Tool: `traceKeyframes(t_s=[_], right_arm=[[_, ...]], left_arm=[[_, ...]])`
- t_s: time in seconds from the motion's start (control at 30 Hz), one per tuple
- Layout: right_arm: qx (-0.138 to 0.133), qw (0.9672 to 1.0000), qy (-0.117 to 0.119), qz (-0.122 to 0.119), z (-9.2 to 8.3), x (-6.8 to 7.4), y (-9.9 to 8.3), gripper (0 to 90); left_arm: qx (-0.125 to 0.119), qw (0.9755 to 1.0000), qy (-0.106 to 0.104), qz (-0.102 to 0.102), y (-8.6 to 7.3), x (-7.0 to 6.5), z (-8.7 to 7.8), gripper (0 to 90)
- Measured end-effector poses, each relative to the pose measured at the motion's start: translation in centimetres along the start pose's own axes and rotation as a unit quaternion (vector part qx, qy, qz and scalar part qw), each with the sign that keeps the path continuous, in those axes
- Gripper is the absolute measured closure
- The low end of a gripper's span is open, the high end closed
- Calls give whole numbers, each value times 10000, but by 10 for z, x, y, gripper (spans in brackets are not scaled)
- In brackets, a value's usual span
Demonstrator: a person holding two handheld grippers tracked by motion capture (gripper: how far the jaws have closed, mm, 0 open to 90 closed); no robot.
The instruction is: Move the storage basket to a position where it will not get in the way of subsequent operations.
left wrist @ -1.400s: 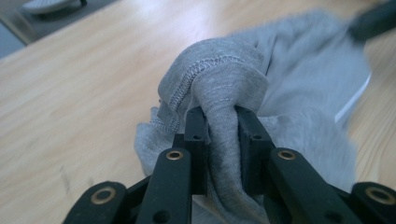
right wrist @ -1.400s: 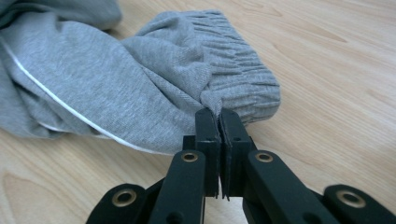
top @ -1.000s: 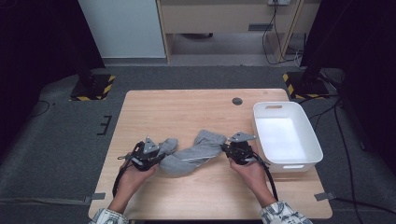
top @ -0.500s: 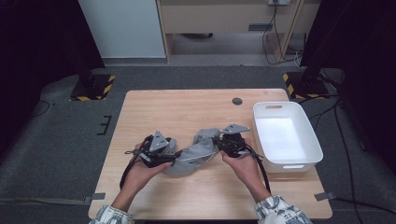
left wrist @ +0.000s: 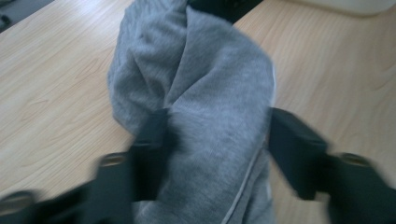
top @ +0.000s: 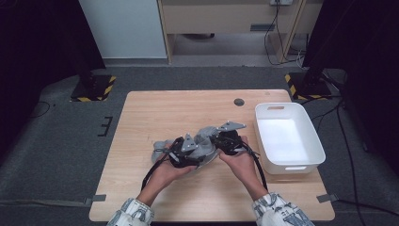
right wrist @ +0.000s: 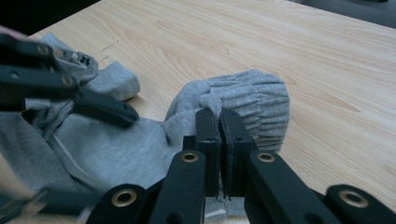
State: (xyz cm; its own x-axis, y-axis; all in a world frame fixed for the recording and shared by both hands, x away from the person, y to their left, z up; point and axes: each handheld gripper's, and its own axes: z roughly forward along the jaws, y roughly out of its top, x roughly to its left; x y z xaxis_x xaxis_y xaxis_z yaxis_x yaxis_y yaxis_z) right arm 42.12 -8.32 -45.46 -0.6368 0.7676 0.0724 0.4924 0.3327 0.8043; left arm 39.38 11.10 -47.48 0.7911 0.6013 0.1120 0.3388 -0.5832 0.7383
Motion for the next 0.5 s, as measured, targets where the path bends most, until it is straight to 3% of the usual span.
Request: traceKeyframes(t_s=[0.07,0.17,0.3,0.5], right_arm=[[0,10000,3,-5,0,0,0,876],[23,10000,12,-22,-2,0,0,869],[1,9999,-121,7,-6,0,1,697],[-37,9995,-293,-90,-15,3,-4,539]], left_arm=[[67,10000,-24,18,0,2,2,671],[-13,10000,-41,-80,0,6,-2,813],[-200,9990,173,-361,0,19,-17,835],[-191,9947,624,-795,-6,58,-37,840]])
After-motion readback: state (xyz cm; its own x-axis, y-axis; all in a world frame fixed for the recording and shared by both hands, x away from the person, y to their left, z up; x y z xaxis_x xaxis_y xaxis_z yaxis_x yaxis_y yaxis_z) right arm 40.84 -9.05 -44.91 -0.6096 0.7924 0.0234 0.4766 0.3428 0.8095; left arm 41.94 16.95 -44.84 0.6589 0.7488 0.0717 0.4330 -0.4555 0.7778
